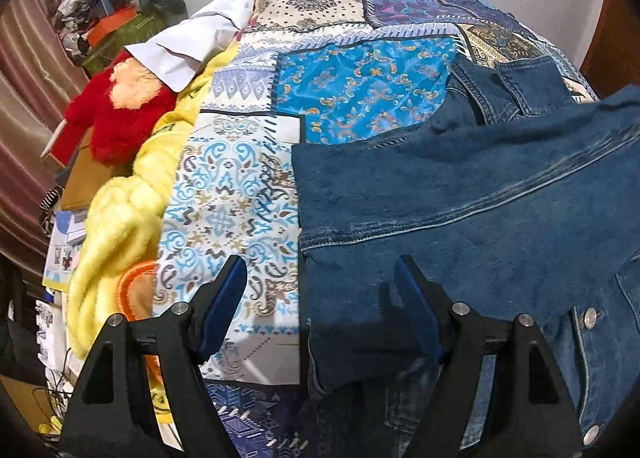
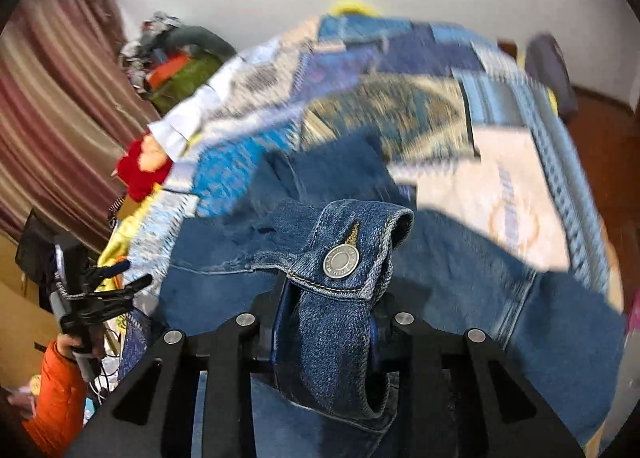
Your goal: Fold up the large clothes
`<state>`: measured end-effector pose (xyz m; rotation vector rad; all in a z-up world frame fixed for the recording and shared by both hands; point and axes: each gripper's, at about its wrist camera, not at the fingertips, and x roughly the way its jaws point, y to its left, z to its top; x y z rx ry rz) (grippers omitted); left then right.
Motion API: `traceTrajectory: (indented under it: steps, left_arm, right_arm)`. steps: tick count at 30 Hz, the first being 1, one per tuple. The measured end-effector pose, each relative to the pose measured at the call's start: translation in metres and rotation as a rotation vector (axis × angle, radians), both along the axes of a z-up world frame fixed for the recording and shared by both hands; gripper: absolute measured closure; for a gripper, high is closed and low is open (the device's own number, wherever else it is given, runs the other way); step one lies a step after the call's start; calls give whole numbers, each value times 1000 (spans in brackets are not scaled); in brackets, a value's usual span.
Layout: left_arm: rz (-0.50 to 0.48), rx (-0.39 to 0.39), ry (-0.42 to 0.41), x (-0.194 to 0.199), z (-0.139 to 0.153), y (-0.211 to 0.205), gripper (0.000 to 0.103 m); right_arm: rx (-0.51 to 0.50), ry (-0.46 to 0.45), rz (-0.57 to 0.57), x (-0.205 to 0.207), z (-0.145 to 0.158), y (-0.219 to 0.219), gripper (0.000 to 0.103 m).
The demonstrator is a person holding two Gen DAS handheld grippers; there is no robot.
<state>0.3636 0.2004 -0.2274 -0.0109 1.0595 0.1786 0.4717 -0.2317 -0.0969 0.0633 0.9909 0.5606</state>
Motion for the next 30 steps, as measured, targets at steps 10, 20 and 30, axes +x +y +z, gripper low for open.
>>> traceTrajectory:
  steps: [10, 20, 30]
  left_arm:
    - [-31, -11, 120, 9, -52, -22, 27]
    - [-3, -30, 117, 10, -56, -15, 18]
    - [-54, 43, 96, 13, -26, -30, 18]
  right_arm:
    - [-152, 48, -78, -2, -39, -27, 74]
    - [-352, 48, -66, -18, -82, -35, 49]
    - [-275, -54, -125, -38, -18, -72, 48]
